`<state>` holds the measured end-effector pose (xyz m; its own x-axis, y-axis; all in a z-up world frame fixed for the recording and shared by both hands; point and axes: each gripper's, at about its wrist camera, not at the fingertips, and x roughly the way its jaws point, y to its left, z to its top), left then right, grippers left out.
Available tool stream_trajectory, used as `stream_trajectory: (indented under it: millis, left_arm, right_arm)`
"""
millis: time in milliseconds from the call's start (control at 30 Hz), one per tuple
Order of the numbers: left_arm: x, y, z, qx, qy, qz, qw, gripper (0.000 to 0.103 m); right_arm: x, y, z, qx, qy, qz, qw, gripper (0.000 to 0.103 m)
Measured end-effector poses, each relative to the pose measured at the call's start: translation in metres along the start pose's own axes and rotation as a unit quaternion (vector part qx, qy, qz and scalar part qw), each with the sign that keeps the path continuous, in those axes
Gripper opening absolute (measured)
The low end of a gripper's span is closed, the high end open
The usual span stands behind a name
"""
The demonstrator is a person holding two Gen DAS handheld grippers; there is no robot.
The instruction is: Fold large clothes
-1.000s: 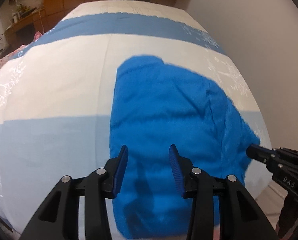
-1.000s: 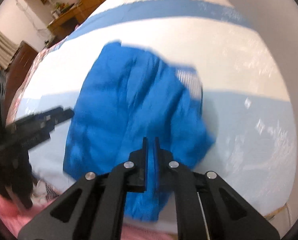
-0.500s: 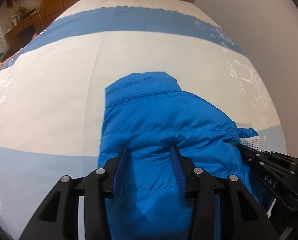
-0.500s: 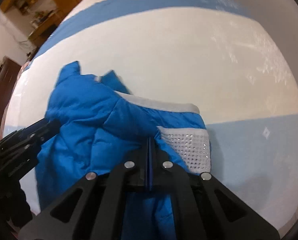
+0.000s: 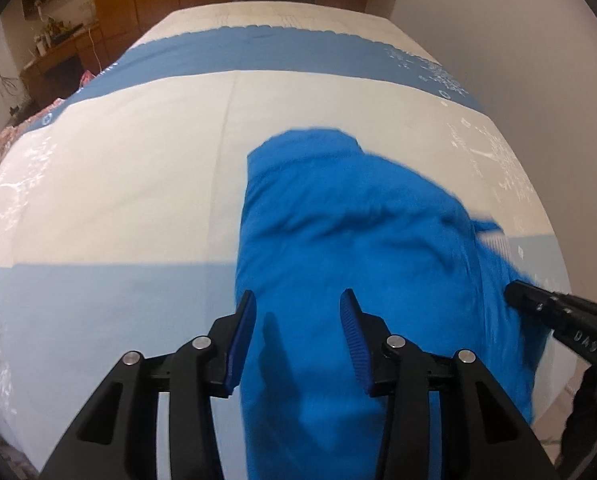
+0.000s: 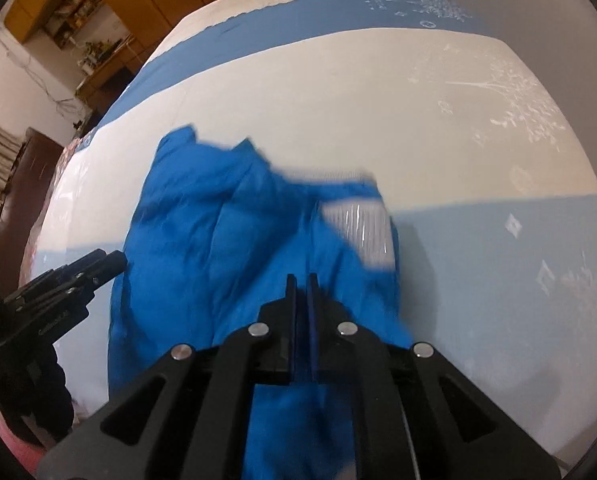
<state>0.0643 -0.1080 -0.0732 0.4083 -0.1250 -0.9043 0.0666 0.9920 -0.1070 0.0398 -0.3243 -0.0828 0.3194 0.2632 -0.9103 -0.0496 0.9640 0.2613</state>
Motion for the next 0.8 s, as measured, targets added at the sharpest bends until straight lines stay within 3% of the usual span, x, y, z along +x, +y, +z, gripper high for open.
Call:
stream_trajectory:
  millis: [67, 133, 300, 433, 733, 800]
  left_arm:
    - [0.004, 0.001, -0.014, 0.003, 0.008, 0.006, 0.9999, 0.044]
    - [0.017, 0.006, -0.024, -0.007, 0.024, -0.003, 0.9997, 0.046]
    - [0.023, 0.008, -0.027, -0.002, 0.016, 0.0, 0.9999, 0.047]
    - [0.019, 0.011, -0.026, -0.003, 0.018, 0.0, 0.9998, 0.046]
    - [-0.018, 0.013, -0.035, 0.008, 0.007, -0.007, 0.9999, 0.045]
    - [-0.025, 0.015, -0.037, 0.01, 0.003, -0.008, 0.9999, 0.045]
  right_arm:
    - [0.01, -0.005, -0.013, 0.003, 0.01, -0.022, 1.0, 0.001]
    - [0.023, -0.011, -0.023, 0.011, 0.019, -0.018, 1.0, 0.0]
    - [0.044, -0.007, -0.022, 0.001, 0.014, -0.024, 1.0, 0.0]
    - [0.037, -0.005, -0.021, 0.004, 0.012, -0.022, 1.0, 0.0]
    - [-0.013, -0.002, -0.027, 0.017, -0.014, 0.024, 0.999, 0.023]
    - [-0.02, -0.005, -0.031, 0.02, -0.015, 0.026, 0.999, 0.038]
